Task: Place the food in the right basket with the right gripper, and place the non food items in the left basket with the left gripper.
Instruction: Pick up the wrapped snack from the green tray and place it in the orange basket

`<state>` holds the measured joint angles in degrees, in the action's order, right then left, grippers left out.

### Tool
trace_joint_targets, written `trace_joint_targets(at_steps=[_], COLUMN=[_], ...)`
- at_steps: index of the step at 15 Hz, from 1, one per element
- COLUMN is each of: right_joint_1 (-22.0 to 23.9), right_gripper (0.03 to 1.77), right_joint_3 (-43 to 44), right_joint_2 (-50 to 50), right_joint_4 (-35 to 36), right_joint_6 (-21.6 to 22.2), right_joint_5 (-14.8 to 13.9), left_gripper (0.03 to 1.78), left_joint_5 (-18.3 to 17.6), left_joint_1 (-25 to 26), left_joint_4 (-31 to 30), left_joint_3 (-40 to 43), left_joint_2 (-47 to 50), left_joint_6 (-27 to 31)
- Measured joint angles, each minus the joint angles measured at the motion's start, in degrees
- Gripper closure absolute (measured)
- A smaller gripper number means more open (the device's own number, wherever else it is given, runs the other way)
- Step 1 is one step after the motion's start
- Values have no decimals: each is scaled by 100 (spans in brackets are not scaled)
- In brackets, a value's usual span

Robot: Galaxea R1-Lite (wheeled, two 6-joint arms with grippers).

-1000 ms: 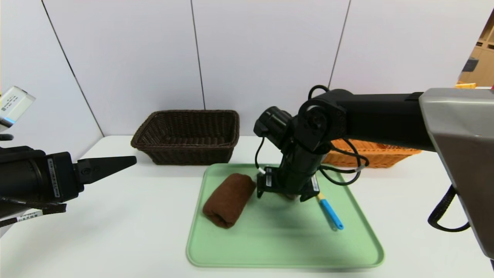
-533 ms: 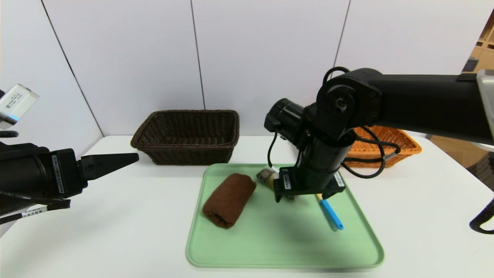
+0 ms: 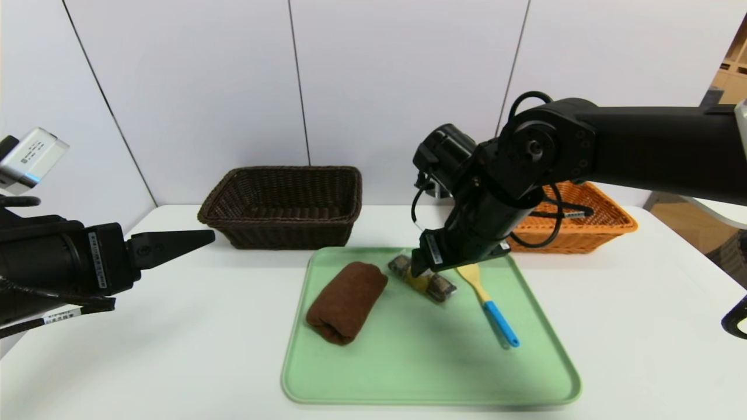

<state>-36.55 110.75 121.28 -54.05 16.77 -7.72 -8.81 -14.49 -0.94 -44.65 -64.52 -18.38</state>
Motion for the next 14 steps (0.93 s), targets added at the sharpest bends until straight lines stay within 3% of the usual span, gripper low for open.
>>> trace_joint_targets(at_steps=[5, 9, 14], right_joint_1=[319, 395, 383], right_gripper=[9, 9, 9], right_joint_3=[-48, -59, -45], right_joint_2=[99, 278, 553], right_joint_4=[155, 623, 883], right_joint_6=[-707, -991, -1024], right_joint_5=[848, 989, 1019], left_gripper=[12, 12, 12], left_joint_5=[0, 0, 154], left_joint_1=[0, 0, -20], left_joint_4=[0, 0, -96], left_joint_3=[1, -16, -129], left_joint_2=[-27, -107, -377], left_joint_6=[4, 6, -49])
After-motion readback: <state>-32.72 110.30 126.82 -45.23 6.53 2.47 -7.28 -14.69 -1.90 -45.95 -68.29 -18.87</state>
